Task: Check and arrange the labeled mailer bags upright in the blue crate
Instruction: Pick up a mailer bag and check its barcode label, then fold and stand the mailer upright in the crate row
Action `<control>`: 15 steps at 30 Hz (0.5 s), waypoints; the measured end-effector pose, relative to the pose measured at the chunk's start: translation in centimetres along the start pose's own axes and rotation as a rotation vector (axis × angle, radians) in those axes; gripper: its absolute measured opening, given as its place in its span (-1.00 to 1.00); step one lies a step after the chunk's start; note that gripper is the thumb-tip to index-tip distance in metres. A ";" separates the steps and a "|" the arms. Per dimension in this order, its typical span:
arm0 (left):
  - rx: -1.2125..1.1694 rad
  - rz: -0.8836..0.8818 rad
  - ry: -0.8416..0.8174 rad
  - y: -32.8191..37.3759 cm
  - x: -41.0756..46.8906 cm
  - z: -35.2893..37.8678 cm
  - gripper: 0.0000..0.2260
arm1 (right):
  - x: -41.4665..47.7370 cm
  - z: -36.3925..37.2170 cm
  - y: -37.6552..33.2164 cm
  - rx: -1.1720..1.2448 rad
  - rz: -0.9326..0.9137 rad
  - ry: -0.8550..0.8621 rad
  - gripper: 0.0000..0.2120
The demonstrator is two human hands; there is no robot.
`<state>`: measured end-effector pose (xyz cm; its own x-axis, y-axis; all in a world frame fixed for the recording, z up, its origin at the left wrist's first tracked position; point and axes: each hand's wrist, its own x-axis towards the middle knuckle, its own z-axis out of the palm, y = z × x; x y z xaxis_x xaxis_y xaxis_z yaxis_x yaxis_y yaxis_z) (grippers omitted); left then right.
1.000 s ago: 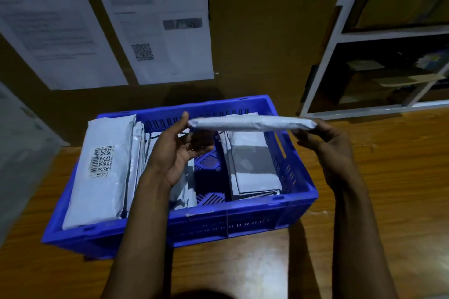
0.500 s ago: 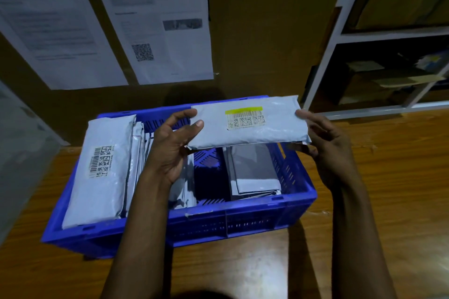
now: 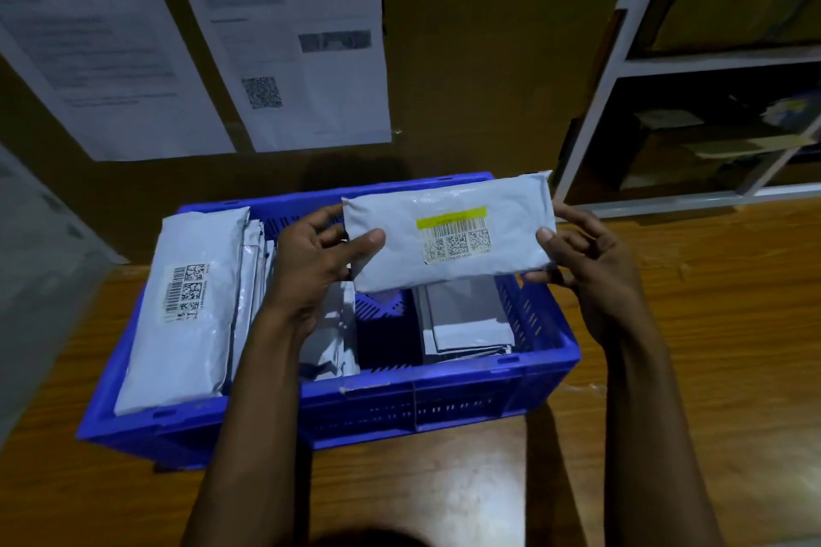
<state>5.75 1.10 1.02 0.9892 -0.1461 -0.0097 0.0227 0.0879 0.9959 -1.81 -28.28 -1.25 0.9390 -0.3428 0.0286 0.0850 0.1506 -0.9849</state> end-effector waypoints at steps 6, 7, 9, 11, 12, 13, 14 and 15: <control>0.076 0.000 -0.060 -0.3 0.1 -0.5 -0.68 | 0.0 0.2 -0.4 0.090 -0.003 0.045 -0.60; 0.066 0.000 -0.051 -0.4 0.1 -0.5 -0.66 | 0.0 0.2 -0.5 0.128 -0.001 0.046 -0.60; 0.014 -0.006 -0.034 -0.7 -0.1 -0.3 -0.60 | 0.0 0.5 -0.6 0.219 0.013 0.035 -0.57; -0.050 -0.020 -0.020 -1.0 -0.3 0.1 -0.57 | 0.0 0.9 -0.6 0.293 0.032 0.006 -0.41; -0.066 -0.025 -0.018 -1.2 -0.4 0.4 -0.56 | 0.0 1.2 -0.6 0.309 0.042 -0.012 -0.33; -0.077 -0.035 -0.021 -1.4 -0.6 0.7 -0.55 | 0.0 1.5 -0.5 0.309 0.052 -0.033 -0.32; -0.078 -0.043 -0.034 -1.6 -0.8 1.0 -0.56 | -0.1 1.8 -0.5 0.294 0.058 -0.056 -0.37; -0.071 -0.050 -0.052 -1.9 -1.0 1.2 -0.58 | -0.1 2.2 -0.4 0.268 0.058 -0.079 -0.44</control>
<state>4.57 -0.14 -0.74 0.9778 -0.2027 -0.0525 0.0838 0.1491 0.9853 -1.20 -26.30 -0.47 0.9670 -0.2547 -0.0032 0.1053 0.4110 -0.9055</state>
